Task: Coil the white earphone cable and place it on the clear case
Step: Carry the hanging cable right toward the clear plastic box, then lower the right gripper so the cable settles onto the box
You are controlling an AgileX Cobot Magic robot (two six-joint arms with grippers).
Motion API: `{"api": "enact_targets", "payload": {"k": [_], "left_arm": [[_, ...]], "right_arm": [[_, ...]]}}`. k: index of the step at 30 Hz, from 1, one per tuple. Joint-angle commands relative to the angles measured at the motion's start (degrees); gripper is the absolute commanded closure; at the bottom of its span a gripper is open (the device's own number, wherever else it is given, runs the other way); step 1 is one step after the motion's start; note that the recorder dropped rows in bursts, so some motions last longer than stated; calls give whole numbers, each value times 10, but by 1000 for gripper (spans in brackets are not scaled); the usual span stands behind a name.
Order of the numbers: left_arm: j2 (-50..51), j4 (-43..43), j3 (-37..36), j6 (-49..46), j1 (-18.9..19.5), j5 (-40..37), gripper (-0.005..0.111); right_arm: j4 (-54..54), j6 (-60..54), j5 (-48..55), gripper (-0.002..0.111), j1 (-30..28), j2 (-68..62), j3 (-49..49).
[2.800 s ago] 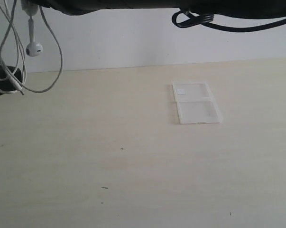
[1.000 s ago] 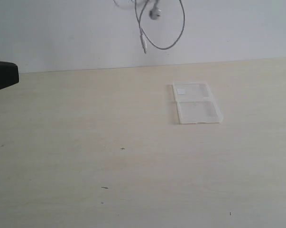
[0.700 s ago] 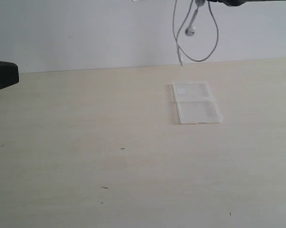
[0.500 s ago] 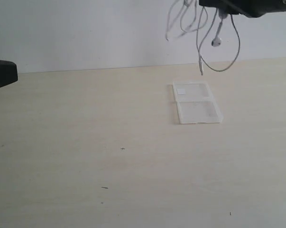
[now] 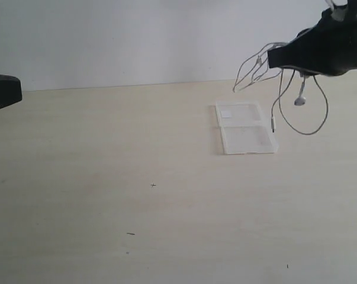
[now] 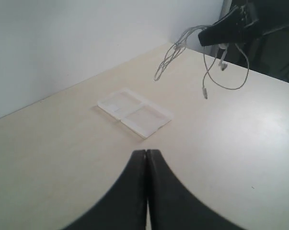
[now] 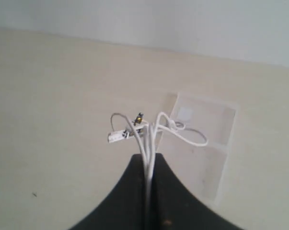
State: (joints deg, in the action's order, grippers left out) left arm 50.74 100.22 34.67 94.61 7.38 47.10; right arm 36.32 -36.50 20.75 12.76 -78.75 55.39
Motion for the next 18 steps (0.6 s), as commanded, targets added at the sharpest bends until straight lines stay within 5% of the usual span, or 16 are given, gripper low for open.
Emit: {"api": "enact_targets", "payload": {"k": [1, 9, 18], "left_arm": [[-1, -3, -1, 4, 0, -4, 107], [-1, -3, -1, 4, 0, -4, 107], [-1, -3, -1, 4, 0, -4, 107]], "right_arm": [[-97, 76, 37, 108, -3, -43, 14], [-238, 210, 160, 108, -3, -120, 117], [-291, 240, 288, 108, -3, -212, 225]]}}
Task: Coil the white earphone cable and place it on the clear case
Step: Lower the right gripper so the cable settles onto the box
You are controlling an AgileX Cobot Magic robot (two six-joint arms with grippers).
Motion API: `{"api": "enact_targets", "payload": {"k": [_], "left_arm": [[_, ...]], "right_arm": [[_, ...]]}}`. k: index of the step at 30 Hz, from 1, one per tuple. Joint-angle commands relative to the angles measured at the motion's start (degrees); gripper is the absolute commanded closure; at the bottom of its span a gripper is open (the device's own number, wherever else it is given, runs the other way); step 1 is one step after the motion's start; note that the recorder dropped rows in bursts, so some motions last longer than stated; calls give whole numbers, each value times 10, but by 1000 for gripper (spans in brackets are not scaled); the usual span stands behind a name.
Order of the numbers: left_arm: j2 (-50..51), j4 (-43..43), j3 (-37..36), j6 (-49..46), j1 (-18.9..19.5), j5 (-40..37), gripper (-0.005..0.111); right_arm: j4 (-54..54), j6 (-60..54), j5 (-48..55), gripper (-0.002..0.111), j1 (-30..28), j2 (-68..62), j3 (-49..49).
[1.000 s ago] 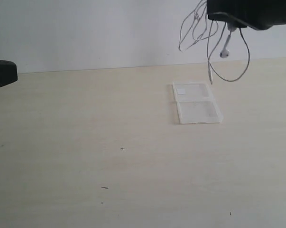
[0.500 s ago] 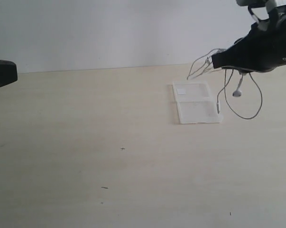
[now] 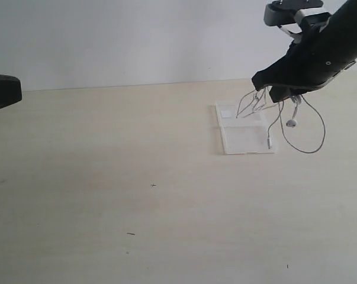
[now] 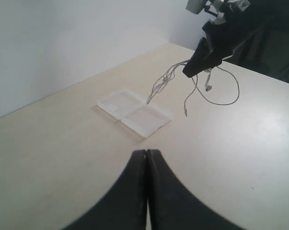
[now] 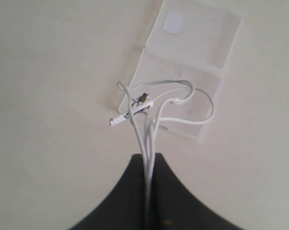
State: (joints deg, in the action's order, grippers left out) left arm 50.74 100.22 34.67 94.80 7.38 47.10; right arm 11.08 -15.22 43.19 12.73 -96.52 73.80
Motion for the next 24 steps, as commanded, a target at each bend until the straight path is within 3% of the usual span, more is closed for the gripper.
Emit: {"api": "enact_targets", "payload": {"k": [1, 12, 24], "left_arm": [[-1, -3, -1, 2, 0, -4, 107], [-1, -3, -1, 2, 0, -2, 107], [-1, -3, -1, 2, 0, 12, 107]], "right_arm": [[-53, 33, 77, 108, -3, -38, 49], [-70, 34, 123, 108, -3, -50, 77], [-74, 34, 206, 108, -3, -167, 216]]}}
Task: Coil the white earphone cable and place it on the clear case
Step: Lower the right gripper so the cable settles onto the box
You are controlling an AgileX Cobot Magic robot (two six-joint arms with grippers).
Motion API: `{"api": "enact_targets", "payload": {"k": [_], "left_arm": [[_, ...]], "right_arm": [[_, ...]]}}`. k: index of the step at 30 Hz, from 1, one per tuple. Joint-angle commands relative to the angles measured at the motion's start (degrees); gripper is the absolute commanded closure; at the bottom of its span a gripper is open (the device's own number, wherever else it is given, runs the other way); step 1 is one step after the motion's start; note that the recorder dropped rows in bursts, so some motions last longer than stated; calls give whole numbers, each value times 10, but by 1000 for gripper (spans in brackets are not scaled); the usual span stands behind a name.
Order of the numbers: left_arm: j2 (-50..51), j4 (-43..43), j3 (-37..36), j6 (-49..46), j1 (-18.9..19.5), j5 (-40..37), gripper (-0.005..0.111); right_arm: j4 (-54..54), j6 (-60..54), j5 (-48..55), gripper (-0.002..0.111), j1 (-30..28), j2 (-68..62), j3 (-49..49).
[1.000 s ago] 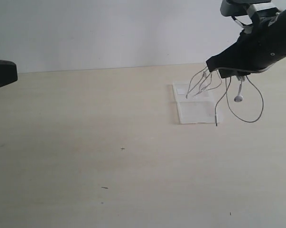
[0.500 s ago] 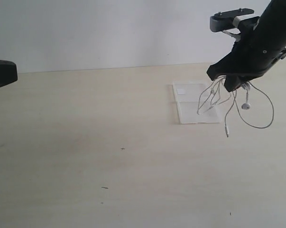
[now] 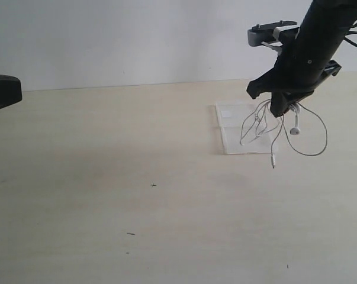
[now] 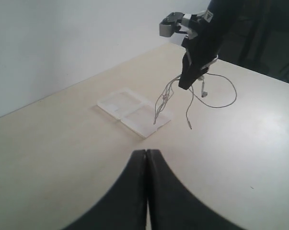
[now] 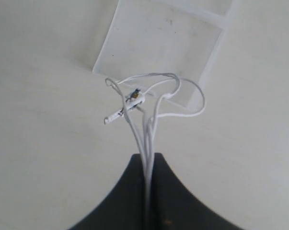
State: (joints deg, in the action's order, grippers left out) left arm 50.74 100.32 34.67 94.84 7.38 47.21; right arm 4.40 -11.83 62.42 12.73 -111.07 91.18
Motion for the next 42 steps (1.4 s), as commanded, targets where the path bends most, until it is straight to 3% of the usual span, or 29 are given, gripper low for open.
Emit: {"api": "enact_targets", "payload": {"k": [1, 16, 42], "left_arm": [[-1, -4, -1, 2, 0, 14, 107], [-1, -4, -1, 2, 0, 37, 107], [-1, -4, -1, 3, 0, 40, 107]], "right_arm": [[-7, 0, 21, 108, -3, -29, 54], [-18, -1, 75, 108, -3, -150, 213], [-20, -6, 42, 108, -1, -200, 274]]}}
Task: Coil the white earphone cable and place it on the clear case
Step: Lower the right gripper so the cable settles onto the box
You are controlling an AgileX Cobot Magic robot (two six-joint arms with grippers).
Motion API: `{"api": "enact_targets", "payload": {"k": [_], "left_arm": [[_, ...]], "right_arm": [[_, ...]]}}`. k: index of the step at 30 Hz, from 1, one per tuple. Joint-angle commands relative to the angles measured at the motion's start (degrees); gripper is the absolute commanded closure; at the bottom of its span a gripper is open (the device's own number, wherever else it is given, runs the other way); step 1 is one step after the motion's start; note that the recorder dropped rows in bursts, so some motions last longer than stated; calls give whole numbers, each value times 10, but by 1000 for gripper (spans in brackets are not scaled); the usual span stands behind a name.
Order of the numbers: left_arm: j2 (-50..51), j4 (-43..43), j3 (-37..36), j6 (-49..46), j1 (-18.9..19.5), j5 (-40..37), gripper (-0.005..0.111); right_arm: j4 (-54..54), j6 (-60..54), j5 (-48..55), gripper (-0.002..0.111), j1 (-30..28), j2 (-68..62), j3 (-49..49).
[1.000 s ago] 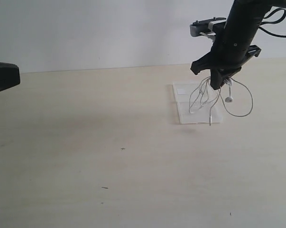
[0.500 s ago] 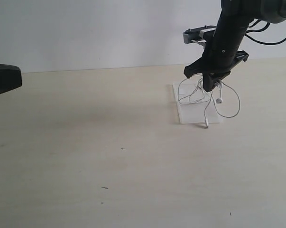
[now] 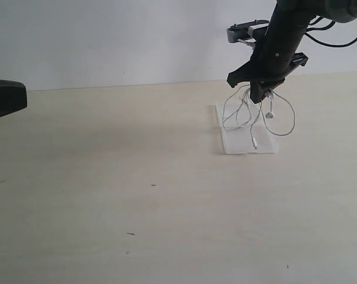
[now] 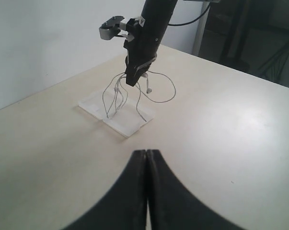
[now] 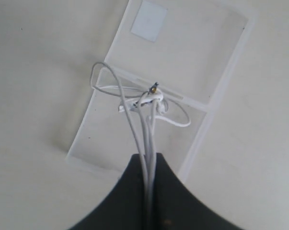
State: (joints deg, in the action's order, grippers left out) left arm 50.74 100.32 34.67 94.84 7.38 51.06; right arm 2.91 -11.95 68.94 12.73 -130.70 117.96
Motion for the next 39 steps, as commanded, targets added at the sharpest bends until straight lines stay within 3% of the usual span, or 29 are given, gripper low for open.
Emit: {"api": "enact_targets", "payload": {"k": [1, 39], "left_arm": [[-1, -4, -1, 5, 0, 1, 107], [-1, -4, -1, 7, 0, 0, 107]], "right_arm": [[-5, -5, -30, 108, -1, -3, 7], [40, -9, -78, 108, -1, -10, 7]]}}
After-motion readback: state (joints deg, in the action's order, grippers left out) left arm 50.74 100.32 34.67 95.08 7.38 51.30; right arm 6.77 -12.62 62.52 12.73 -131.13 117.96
